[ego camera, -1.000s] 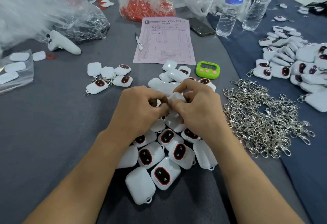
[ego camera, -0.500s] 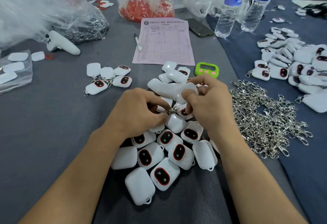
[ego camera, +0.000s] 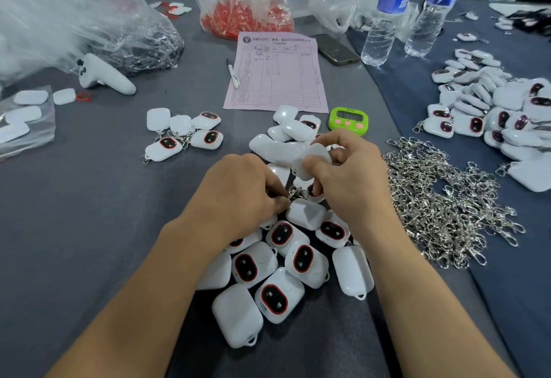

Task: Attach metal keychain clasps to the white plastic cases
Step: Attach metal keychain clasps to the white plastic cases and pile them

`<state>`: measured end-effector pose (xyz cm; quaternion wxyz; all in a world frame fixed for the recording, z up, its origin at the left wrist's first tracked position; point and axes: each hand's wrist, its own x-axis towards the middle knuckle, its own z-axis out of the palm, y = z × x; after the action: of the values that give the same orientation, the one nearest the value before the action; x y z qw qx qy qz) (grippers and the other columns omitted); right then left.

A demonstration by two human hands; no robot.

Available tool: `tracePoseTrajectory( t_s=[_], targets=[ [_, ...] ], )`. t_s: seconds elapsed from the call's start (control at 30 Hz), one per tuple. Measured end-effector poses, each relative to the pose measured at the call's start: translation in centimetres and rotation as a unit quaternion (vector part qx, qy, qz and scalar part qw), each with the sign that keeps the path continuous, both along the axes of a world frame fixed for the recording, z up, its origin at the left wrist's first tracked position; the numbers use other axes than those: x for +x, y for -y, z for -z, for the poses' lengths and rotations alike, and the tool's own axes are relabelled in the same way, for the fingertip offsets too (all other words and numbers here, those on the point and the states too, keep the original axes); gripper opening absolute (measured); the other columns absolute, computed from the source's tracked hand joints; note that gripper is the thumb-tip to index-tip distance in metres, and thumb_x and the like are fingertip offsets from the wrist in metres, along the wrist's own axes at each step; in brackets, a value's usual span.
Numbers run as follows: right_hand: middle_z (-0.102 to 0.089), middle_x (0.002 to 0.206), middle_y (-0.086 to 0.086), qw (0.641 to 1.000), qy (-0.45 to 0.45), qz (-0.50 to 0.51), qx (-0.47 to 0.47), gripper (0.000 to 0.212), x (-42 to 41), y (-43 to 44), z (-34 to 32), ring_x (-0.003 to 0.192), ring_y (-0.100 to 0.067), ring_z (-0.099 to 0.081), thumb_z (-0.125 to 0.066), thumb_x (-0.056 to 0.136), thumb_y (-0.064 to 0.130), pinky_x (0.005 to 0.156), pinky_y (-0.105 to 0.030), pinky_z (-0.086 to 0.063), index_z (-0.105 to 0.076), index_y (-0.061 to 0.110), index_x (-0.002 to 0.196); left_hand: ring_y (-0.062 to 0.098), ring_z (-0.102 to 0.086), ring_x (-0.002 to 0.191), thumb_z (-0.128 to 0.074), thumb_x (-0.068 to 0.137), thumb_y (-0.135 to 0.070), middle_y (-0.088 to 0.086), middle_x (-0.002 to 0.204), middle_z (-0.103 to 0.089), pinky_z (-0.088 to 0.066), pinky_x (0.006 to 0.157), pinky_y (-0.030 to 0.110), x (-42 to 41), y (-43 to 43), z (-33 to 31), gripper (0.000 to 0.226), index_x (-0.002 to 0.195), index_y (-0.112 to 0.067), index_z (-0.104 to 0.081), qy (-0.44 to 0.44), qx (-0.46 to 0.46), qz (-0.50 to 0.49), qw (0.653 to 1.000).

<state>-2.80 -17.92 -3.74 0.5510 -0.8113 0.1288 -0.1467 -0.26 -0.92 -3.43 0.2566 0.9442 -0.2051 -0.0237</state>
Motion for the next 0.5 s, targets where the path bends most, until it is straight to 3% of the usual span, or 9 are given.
tracePoseTrajectory(
  t_s=[0.13,0.23,0.33,0.4,0.5],
  targets=[
    [-0.069,0.061,0.001,1.0,0.002,-0.003,-0.008,0.017,0.0,0.02,0.06,0.041,-0.013,-0.06,-0.071,0.084,0.011,0.043,-0.022,-0.043,-0.067,0.028,0.087,0.003,-0.06,0.064,-0.079,0.078,-0.037,-0.017,0.064,-0.063,-0.038,0.055,0.017,-0.23,0.39,0.45,0.004,0.082,-0.037,-0.08,0.012,-0.004,-0.017,1.0],
    [-0.062,0.054,0.005,1.0,0.01,0.001,0.026,0.017,0.13,0.16,0.02,0.041,-0.012,-0.052,-0.07,0.077,0.01,0.045,-0.025,-0.045,-0.071,0.025,0.084,0.006,-0.058,0.071,-0.072,0.082,-0.037,-0.016,0.07,-0.062,-0.033,0.056,0.018,-0.28,0.28,0.69,0.007,0.086,-0.037,-0.078,0.025,0.0,-0.014,1.0],
    [-0.06,0.065,-0.016,0.999,0.017,-0.005,0.039,0.019,0.03,0.06,-0.43,0.053,-0.014,-0.043,-0.066,0.061,0.02,0.053,-0.027,-0.037,-0.075,0.026,0.076,0.01,-0.053,0.079,-0.065,0.089,-0.037,-0.014,0.078,-0.06,-0.028,0.059,0.022,-0.35,0.48,0.9,0.012,0.09,-0.038,-0.077,0.054,0.02,-0.006,0.998],
    [-0.059,0.067,-0.021,0.999,0.014,-0.017,0.041,0.017,-0.1,-0.08,-0.71,0.055,-0.015,-0.041,-0.065,0.057,0.024,0.051,-0.03,-0.035,-0.074,0.026,0.072,0.013,-0.056,0.081,-0.063,0.091,-0.038,-0.011,0.083,-0.068,-0.031,0.062,0.025,-0.36,0.59,1.02,0.014,0.091,-0.038,-0.077,0.065,0.014,-0.006,0.998],
    [-0.047,0.057,-0.005,0.999,0.007,-0.016,0.027,0.016,-0.03,-0.05,-0.61,0.053,-0.016,-0.037,-0.065,0.056,0.028,0.051,-0.03,-0.032,-0.071,0.026,0.07,0.02,-0.059,0.08,-0.065,0.094,-0.04,-0.009,0.08,-0.071,-0.042,0.069,0.033,-0.32,0.42,1.06,0.013,0.092,-0.037,-0.077,0.091,-0.055,-0.014,0.994]
  ],
)
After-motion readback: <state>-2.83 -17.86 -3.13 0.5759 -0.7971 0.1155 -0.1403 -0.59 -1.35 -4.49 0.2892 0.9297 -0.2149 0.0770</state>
